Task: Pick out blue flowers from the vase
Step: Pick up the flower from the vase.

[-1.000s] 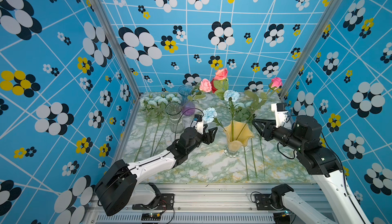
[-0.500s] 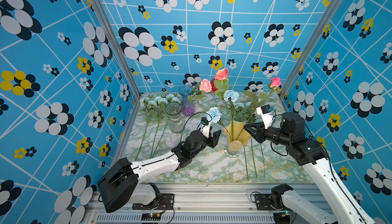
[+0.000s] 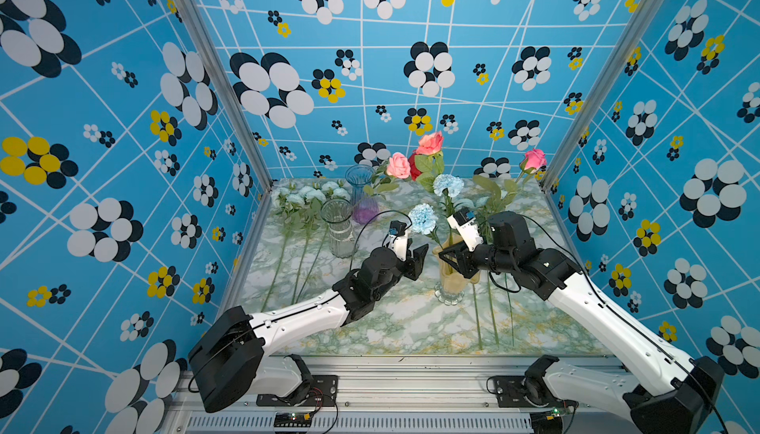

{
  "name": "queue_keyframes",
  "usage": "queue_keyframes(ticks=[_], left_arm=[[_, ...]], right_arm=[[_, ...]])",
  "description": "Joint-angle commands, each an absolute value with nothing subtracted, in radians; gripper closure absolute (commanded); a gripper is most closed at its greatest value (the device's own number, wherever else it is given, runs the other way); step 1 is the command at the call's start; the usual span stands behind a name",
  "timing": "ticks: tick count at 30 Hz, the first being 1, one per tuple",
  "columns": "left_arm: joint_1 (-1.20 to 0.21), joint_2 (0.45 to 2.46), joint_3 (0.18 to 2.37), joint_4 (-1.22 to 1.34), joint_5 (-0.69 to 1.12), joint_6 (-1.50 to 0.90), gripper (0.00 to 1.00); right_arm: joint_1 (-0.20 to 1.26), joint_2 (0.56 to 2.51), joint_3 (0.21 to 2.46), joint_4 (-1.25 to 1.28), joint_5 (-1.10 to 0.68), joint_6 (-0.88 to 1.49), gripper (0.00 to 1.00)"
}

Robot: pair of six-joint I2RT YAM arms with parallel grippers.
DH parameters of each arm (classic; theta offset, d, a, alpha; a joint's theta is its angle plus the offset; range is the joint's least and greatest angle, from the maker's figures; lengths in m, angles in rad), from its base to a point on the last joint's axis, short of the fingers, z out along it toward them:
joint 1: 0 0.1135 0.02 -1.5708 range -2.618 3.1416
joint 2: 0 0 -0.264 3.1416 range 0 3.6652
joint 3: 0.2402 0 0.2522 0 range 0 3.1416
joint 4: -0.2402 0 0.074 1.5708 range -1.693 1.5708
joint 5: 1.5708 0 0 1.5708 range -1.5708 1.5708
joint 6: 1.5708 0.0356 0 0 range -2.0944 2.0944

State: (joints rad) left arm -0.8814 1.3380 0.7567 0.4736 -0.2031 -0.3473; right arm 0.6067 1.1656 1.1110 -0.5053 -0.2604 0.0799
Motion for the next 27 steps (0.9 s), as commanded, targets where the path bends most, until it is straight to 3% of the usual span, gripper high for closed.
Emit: queue_keyframes(ticks=[1, 13, 27], left_arm=[[-0.865, 1.323, 0.787, 0.46, -0.212, -0.358, 0.46], [-0.843, 1.315, 0.773, 0.459, -0.172, -0.367, 0.46], [-0.833, 1.271, 0.723, 0.455, -0.185, -0.343, 0.46]], right_arm=[[0.64, 1.205, 1.156, -0.479, -0.119, 0.048, 0.74], [0.665, 1.204, 1.129, -0.413, 0.042, 0.054, 0.79], [0.666, 1.085, 1.069, -0.388, 0.01, 0.063, 0.79]])
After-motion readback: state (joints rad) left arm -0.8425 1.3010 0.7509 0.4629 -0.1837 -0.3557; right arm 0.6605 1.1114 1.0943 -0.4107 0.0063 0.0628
